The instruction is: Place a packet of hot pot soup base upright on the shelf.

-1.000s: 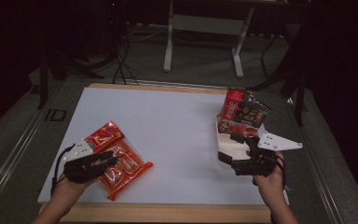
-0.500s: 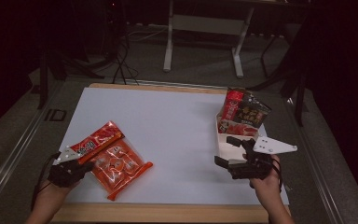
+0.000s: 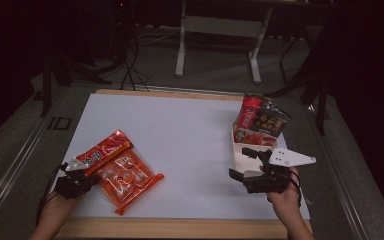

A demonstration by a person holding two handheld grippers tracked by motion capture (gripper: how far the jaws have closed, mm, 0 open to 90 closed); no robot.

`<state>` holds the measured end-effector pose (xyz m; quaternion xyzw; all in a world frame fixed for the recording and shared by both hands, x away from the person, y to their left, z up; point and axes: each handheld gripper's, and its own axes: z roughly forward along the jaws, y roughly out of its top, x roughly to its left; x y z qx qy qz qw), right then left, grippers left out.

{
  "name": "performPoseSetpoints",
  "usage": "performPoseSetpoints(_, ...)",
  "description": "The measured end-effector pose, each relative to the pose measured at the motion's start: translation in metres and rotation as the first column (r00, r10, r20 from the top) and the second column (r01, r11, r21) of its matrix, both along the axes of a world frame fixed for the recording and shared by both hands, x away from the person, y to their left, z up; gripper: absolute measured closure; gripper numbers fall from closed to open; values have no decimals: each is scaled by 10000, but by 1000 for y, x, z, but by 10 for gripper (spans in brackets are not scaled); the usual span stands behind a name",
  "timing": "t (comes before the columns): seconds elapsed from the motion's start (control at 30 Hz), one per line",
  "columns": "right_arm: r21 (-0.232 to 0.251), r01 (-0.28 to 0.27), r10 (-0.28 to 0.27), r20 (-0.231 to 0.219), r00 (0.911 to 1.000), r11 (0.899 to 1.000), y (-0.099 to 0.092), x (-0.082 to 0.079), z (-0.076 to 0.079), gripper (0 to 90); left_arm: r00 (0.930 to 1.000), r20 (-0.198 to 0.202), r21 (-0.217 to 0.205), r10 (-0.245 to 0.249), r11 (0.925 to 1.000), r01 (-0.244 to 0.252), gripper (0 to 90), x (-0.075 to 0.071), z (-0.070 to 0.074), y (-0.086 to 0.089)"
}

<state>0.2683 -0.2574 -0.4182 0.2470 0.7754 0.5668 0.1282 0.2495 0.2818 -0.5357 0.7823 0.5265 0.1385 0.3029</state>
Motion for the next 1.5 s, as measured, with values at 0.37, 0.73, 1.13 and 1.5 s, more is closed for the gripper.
performPoseSetpoints(0.37, -81, -163, 162, -152, 9998, 9998, 4, 0, -4, 143, 9999, 47, 76, -163, 9998, 162, 900, 11, 0, -5)
performPoseSetpoints(0.73, -28, -242, 241, -143, 9996, 9997, 5, -1, -3, 143, 9988, 55, 172, -497, 9986, 496, 900, 33, 1, -16)
performPoseSetpoints(1.13, 74, -246, 248, -211, 9995, 9997, 3, -2, -2, 143, 9938, 263, 447, -1082, 9933, 1069, 899, 53, 2, -34)
performPoseSetpoints(1.5, 158, -270, 273, -221, 9994, 9995, 2, -1, -2, 142, 9938, 314, 333, -1065, 9939, 1055, 899, 43, -1, -27)
